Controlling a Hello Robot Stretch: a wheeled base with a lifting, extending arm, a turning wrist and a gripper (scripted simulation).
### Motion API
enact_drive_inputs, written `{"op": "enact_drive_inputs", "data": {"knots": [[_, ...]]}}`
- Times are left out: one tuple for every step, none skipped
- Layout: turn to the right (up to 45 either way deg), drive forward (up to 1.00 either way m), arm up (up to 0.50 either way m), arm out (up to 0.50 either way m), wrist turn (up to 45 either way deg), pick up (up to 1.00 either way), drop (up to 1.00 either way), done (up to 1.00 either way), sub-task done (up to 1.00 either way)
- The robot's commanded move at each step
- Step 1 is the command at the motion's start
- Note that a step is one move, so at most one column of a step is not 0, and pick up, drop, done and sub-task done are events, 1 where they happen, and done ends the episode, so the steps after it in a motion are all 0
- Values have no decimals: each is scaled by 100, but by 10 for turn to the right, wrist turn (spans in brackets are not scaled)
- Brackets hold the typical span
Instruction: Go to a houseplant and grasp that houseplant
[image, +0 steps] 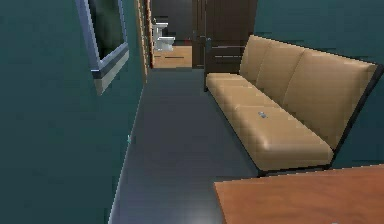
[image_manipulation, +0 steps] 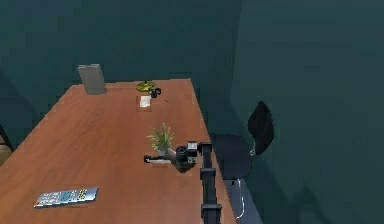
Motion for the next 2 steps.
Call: {"op": "enact_drive_inputs", "data": {"knots": [[0, 0, 10, 0, 0, 0, 0, 0, 0], [0, 0, 0, 0, 0, 0, 0, 100, 0]]}}
